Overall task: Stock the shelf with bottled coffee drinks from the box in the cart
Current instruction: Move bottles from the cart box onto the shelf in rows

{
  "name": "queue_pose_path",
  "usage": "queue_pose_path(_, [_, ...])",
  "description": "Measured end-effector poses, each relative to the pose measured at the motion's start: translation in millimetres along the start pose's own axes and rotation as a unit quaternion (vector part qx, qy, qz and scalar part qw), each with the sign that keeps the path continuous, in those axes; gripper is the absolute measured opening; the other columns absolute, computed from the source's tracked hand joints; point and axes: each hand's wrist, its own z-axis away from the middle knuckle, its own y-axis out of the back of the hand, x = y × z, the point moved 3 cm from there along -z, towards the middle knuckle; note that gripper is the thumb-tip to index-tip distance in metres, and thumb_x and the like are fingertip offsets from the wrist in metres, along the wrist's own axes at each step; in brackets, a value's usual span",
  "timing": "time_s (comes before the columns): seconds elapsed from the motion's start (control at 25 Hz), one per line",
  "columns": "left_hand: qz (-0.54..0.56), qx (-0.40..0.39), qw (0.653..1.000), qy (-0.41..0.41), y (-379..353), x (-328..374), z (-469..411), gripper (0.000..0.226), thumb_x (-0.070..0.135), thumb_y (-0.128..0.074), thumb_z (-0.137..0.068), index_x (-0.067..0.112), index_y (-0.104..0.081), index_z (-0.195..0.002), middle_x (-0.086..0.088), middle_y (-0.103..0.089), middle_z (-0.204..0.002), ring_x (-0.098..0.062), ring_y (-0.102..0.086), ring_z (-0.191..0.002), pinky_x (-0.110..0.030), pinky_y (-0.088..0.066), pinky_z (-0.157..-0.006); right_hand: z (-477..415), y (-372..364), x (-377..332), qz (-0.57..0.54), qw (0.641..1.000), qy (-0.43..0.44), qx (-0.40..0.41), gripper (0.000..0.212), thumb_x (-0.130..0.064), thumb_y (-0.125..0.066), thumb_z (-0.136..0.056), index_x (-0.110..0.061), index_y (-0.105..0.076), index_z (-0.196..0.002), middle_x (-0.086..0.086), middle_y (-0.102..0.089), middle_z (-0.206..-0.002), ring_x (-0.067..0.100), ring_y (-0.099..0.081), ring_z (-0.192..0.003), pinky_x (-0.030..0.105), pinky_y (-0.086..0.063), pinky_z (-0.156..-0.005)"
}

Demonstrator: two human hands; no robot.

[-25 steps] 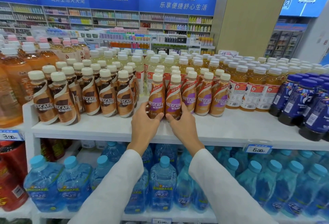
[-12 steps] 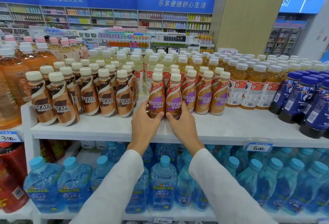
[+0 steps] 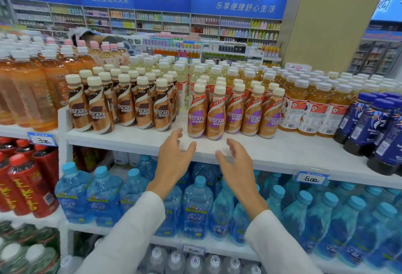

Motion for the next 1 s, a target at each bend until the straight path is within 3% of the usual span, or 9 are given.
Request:
queue_pose_path(0.16, [0.018,0.038,0.999,0.016,22.6,-11.4,67.8,0.052,0.049,-0.062,-0.098,0.027,-0.054,-0.144,0.013,-0.061,-0.136,-0.005,-0.055,-0.124,-0.035,-0.048,-0.107,59.3,15.0,6.0,-0.052,0.998,0.001,-0.029,0.048,-0.045,-0.061,-0.098,-0.034,-0.049,-0.144,-0.019,-0.050,-0.145,0.003,-0.045,-0.132,0.031,-0.037,-0.115])
queue_pose_path(0.32, [0.052,0.104,0.991,0.070,48.8,-42.7,152.8,0.031,0.041,-0.066,-0.098,0.036,-0.062,-0.128,0.029,-0.063,-0.121,0.012,-0.058,-0.113,-0.024,-0.049,-0.099,120.2,7.3,19.3,-0.100,0.990,-0.025,-0.091,0.045,-0.051,-0.061,-0.095,-0.041,-0.054,-0.139,-0.027,-0.052,-0.139,0.000,-0.047,-0.129,0.028,-0.037,-0.110])
queue_pose_path(0.4, [0.057,0.115,0.986,0.107,60.2,-58.1,193.2,0.030,0.041,-0.066,-0.097,0.036,-0.063,-0.126,0.025,-0.066,-0.122,0.011,-0.061,-0.110,-0.020,-0.050,-0.094,147.9,-4.3,29.6,-0.116,0.985,-0.042,-0.117,0.044,-0.052,-0.061,-0.094,-0.041,-0.057,-0.136,-0.025,-0.055,-0.138,0.000,-0.049,-0.129,0.027,-0.037,-0.108])
queue_pose_path(0.56, [0.054,0.160,0.964,0.207,95.3,-98.4,287.8,0.027,0.044,-0.063,-0.097,0.043,-0.062,-0.125,0.022,-0.067,-0.125,0.007,-0.062,-0.113,-0.013,-0.049,-0.087,215.2,-54.9,50.7,-0.112,0.960,-0.098,-0.238,0.042,-0.044,-0.062,-0.097,-0.035,-0.058,-0.137,-0.015,-0.059,-0.138,0.010,-0.054,-0.128,0.040,-0.040,-0.113])
queue_pose_path(0.68, [0.050,0.199,0.940,0.273,122.7,-127.3,350.8,0.033,0.041,-0.063,-0.098,0.034,-0.061,-0.130,0.016,-0.066,-0.129,-0.003,-0.062,-0.120,-0.004,-0.045,-0.085,262.6,-91.8,61.0,-0.093,0.936,-0.121,-0.316,0.044,-0.038,-0.063,-0.098,-0.024,-0.058,-0.139,-0.009,-0.060,-0.138,0.015,-0.056,-0.128,0.039,-0.041,-0.113])
queue_pose_path(0.84, [0.041,0.252,0.903,0.345,158.5,-153.1,414.1,0.041,0.038,-0.064,-0.097,0.018,-0.064,-0.133,0.005,-0.069,-0.130,-0.011,-0.063,-0.122,-0.021,-0.047,-0.097,311.0,-141.9,62.3,-0.058,0.906,-0.134,-0.397,0.036,-0.028,-0.067,-0.097,-0.017,-0.062,-0.131,0.003,-0.066,-0.130,0.025,-0.060,-0.122,0.038,-0.044,-0.108])
queue_pose_path(0.92, [0.045,0.293,0.877,0.378,182.5,-170.2,439.7,0.034,0.024,-0.066,-0.099,0.013,-0.065,-0.131,-0.001,-0.070,-0.128,-0.010,-0.065,-0.116,-0.018,-0.047,-0.095,331.5,-171.5,54.7,-0.033,0.890,-0.135,-0.433,0.036,-0.028,-0.068,-0.096,-0.016,-0.063,-0.129,0.007,-0.067,-0.130,0.024,-0.061,-0.122,0.040,-0.044,-0.107])
queue_pose_path(1.0, [0.046,0.320,0.857,0.401,206.1,-185.1,457.4,0.031,0.023,-0.066,-0.100,0.015,-0.066,-0.130,0.001,-0.071,-0.125,-0.008,-0.066,-0.112,-0.012,-0.046,-0.088,347.5,-200.5,43.4,-0.018,0.879,-0.127,-0.460,0.035,-0.031,-0.069,-0.096,-0.019,-0.063,-0.128,0.005,-0.065,-0.132,0.023,-0.060,-0.123,0.041,-0.043,-0.108])
